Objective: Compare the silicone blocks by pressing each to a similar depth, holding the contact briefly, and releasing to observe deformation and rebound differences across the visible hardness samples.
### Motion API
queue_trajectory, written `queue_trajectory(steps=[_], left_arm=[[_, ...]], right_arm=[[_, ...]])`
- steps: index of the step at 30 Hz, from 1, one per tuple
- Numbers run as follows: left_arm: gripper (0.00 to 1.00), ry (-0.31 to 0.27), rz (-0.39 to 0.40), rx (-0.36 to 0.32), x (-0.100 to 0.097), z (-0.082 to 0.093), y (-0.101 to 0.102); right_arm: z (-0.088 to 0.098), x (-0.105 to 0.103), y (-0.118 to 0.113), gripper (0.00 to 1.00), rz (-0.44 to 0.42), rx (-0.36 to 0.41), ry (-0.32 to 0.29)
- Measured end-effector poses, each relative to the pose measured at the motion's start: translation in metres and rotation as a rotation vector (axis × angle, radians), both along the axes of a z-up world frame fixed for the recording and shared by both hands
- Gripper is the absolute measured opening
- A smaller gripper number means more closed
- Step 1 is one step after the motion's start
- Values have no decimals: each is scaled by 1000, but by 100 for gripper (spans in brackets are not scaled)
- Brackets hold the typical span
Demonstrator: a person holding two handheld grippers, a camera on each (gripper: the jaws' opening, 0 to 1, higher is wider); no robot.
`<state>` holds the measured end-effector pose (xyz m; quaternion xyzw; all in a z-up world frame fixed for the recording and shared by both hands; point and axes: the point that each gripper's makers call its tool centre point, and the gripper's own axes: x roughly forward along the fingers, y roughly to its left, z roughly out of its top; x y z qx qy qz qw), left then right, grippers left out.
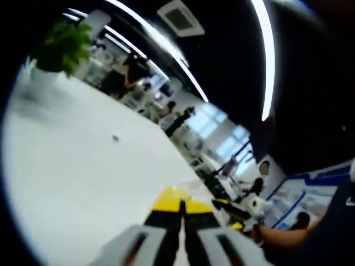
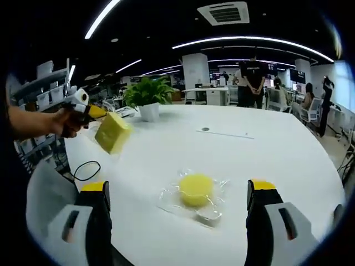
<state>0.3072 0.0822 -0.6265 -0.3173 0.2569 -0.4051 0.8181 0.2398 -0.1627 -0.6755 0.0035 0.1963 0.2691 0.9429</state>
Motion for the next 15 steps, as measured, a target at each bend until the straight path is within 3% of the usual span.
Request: queue_trajectory(steps=[5, 11, 15], left_arm=[[0, 99, 66, -48, 15, -28, 6], [0, 135, 80, -19, 22, -50, 8], [0, 149, 90, 47, 28, -66, 12]], right_arm=[[-5, -2, -5, 96, -12, 4, 13], [-11, -5, -7, 96, -14, 3, 31], [-12, -6, -7, 96, -20, 11, 34]])
